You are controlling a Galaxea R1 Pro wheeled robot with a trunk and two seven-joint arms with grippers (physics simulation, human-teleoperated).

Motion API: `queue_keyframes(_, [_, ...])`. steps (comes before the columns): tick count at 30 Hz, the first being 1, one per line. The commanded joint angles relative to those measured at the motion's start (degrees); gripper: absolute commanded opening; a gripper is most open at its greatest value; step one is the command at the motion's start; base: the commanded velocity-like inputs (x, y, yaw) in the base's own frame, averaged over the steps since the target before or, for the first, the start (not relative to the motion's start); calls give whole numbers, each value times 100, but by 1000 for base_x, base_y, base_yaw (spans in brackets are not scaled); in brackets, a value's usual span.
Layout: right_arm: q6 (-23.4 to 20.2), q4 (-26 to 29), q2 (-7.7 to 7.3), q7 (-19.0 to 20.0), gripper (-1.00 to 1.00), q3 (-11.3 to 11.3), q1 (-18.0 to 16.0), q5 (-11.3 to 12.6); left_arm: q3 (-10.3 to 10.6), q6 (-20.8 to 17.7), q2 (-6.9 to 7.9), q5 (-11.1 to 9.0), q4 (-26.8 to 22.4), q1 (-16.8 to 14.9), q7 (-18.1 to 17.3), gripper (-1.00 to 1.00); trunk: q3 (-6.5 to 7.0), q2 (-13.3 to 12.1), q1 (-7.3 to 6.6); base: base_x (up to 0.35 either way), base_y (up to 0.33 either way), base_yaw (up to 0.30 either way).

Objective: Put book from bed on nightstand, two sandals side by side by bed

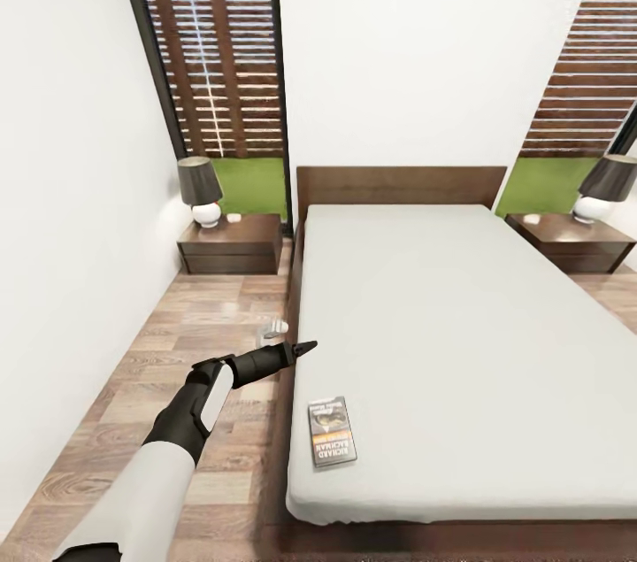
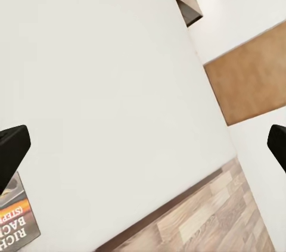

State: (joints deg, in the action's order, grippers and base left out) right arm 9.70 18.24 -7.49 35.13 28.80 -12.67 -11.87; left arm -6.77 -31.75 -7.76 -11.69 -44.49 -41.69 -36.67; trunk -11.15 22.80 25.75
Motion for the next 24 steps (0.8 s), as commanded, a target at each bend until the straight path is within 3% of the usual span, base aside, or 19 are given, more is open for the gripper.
queue_keyframes(1, [32,-4,2,26,100,46,-7,-61,-25,-42,-6,-19,1,-5,-15,100,-21,12,3,0,0,0])
queue_keyframes(24, [32,-4,2,28,100,46,-7,-61,-26,-40,-6,-19,-2,-5,-7,100,-229,12,3,0,0,0])
